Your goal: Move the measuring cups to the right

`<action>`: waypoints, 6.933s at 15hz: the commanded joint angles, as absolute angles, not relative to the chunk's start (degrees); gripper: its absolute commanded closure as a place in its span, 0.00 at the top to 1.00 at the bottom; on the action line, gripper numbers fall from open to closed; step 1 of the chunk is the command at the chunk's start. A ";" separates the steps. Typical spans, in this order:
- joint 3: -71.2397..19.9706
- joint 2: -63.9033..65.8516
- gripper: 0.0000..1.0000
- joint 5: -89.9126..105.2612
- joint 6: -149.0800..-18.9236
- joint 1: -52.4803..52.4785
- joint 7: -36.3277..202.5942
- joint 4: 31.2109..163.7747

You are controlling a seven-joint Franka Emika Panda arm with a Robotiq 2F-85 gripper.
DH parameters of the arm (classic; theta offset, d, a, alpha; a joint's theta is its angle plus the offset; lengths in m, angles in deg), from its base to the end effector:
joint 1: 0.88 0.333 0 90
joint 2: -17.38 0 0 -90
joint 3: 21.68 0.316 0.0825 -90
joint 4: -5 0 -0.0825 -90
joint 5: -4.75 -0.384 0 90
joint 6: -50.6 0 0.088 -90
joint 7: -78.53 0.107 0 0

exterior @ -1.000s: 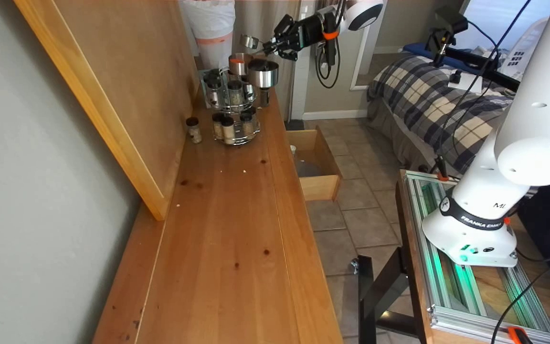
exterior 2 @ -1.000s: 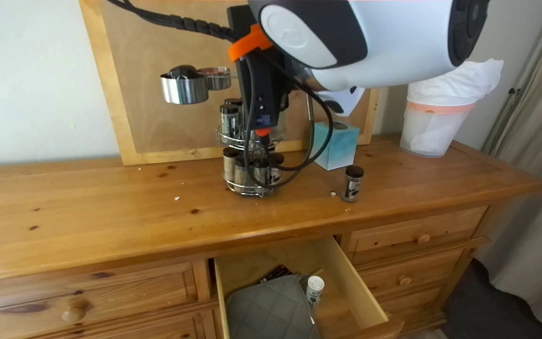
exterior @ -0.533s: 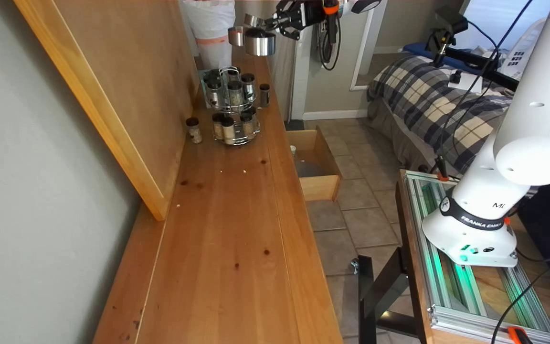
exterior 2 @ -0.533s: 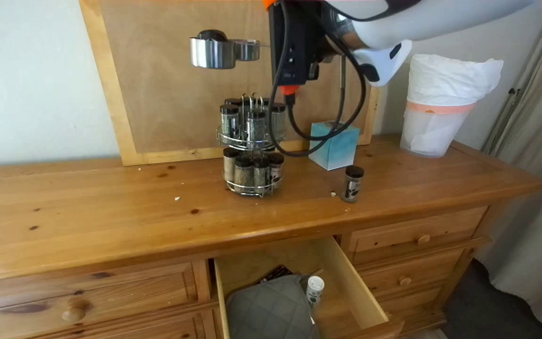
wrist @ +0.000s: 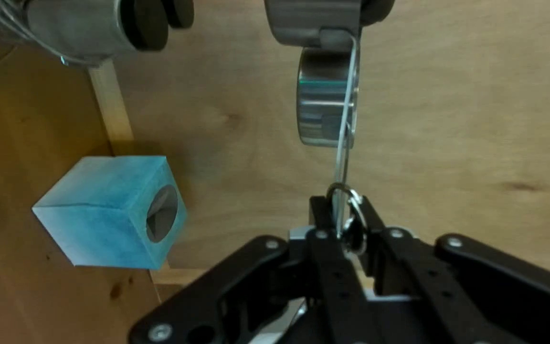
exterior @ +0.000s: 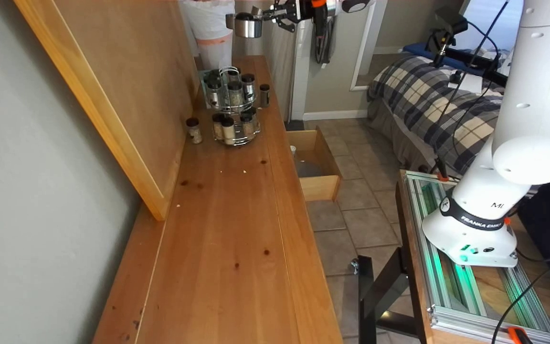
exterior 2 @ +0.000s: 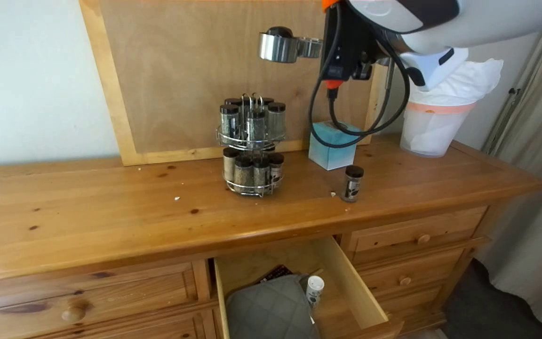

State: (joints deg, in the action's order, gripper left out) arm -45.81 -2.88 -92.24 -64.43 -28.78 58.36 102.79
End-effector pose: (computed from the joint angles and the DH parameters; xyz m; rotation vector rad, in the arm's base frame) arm 0.4868 -0.4736 0.4505 -1.4463 1.2082 -0.9069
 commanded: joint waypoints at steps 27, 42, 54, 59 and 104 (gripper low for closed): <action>-44.31 -58.47 0.04 -100.16 -97.70 -38.48 73.54 39.53; -36.57 -58.99 0.16 -87.71 -97.35 -41.02 72.42 43.12; -29.82 -62.91 0.04 -76.26 -91.46 -43.54 72.45 37.54; -26.66 -64.00 0.04 -66.55 -85.13 -45.63 72.62 35.06; -9.52 -43.98 1.00 -24.05 -38.73 -56.13 49.71 25.26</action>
